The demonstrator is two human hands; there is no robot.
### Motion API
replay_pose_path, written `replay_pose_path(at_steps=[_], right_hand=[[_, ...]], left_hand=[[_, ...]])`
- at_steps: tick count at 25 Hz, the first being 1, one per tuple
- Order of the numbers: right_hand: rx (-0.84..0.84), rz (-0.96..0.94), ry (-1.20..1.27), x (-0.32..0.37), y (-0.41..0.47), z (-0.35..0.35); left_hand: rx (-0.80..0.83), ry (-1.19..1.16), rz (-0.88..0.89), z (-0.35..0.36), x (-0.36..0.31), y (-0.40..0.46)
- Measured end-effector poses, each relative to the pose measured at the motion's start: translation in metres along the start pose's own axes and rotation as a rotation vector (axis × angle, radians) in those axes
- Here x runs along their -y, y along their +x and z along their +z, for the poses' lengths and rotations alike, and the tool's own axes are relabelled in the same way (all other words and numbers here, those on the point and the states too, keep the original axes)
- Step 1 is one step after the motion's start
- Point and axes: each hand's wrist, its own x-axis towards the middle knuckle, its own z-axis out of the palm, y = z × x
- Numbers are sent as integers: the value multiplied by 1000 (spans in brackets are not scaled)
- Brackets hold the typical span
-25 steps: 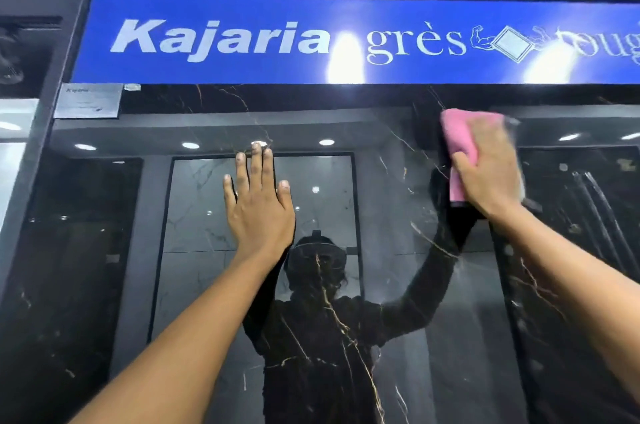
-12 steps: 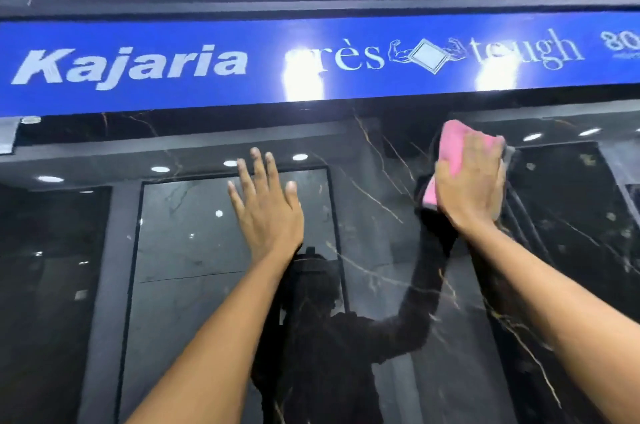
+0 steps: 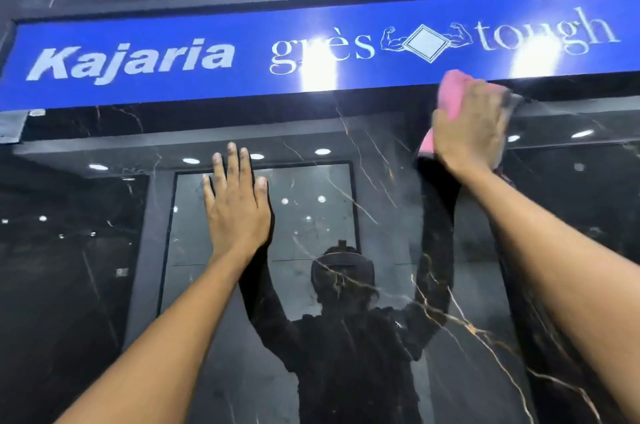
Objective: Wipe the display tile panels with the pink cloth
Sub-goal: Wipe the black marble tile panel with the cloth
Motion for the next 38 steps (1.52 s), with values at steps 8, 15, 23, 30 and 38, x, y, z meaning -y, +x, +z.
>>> replay_pose_path(at_steps=[8, 15, 23, 30, 38], right_hand=[[528, -1105, 30, 100, -45, 28], [358, -876, -87, 109, -31, 37], [233, -601, -85, 24, 9, 6], [644, -1693, -14, -27, -189, -4], [172, -704, 26, -51, -119, -9]], left_hand=[[-44, -24, 12, 4, 2, 0], [-88, -164, 40, 1, 5, -4], [-26, -41, 64, 2, 5, -9], [20, -39, 97, 3, 23, -61], [60, -33, 95, 1, 31, -105]])
